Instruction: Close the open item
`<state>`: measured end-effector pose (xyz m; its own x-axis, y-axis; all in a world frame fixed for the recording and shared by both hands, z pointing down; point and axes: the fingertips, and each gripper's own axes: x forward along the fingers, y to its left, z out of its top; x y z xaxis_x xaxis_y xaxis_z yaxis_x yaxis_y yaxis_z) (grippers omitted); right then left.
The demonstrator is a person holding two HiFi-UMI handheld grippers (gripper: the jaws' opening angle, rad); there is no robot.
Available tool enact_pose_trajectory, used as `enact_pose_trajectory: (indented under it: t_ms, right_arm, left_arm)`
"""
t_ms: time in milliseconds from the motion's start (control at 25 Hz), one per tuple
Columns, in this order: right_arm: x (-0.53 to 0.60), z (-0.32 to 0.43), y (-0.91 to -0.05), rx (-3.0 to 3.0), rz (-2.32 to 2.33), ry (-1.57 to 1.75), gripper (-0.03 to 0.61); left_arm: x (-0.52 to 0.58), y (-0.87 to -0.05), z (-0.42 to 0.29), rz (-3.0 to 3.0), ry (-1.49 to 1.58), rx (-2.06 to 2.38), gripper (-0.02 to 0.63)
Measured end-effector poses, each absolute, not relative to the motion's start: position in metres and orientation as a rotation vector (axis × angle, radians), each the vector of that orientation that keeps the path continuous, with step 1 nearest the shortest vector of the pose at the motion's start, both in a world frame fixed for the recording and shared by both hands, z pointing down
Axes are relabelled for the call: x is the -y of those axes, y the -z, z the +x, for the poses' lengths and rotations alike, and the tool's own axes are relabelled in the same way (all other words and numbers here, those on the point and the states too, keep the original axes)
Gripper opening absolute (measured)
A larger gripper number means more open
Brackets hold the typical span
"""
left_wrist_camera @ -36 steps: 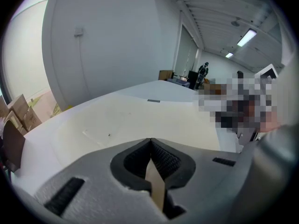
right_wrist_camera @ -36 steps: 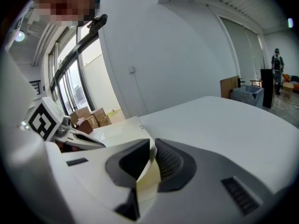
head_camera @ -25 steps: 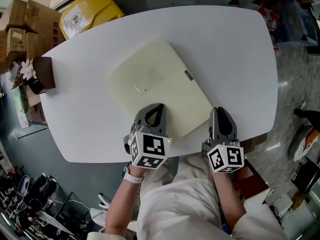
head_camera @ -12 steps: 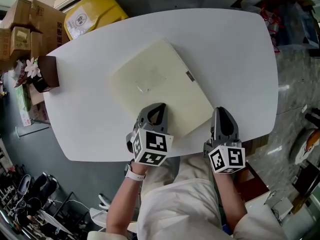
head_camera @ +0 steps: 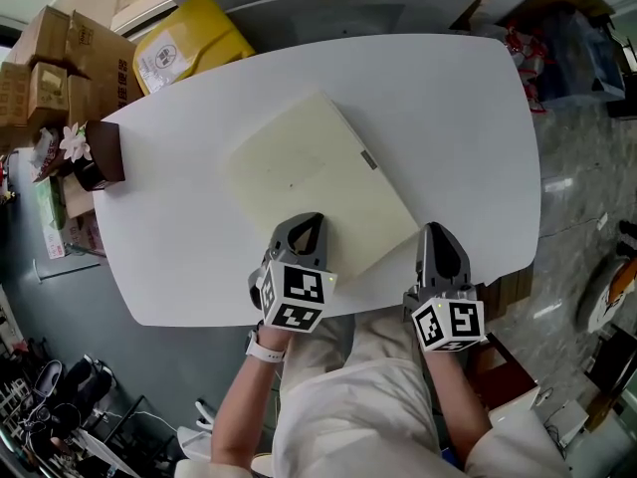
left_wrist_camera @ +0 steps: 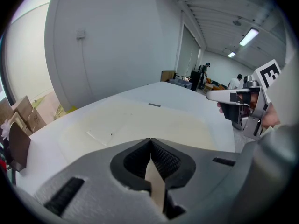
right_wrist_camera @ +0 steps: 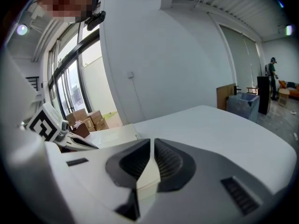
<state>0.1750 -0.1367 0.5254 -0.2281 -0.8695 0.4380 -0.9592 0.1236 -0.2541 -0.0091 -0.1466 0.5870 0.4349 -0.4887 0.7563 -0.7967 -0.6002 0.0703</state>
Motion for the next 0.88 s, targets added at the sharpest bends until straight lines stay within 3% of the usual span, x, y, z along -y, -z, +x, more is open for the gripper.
enact_pose_trajectory:
  t_ms: [400, 880]
  right_arm:
    - [0.125, 0.183, -0.491, 2.242, 1.844, -0.663, 0.029]
    - [0.106, 0.170, -0.424, 2.363, 1.744, -0.448, 0.015]
  left_arm:
    - [0.131, -0.558, -0.019, 2.281, -0.972, 1.150, 0.026]
    - [0.109, -0.458, -0.030, 2.346, -0.735, 1.353, 0.026]
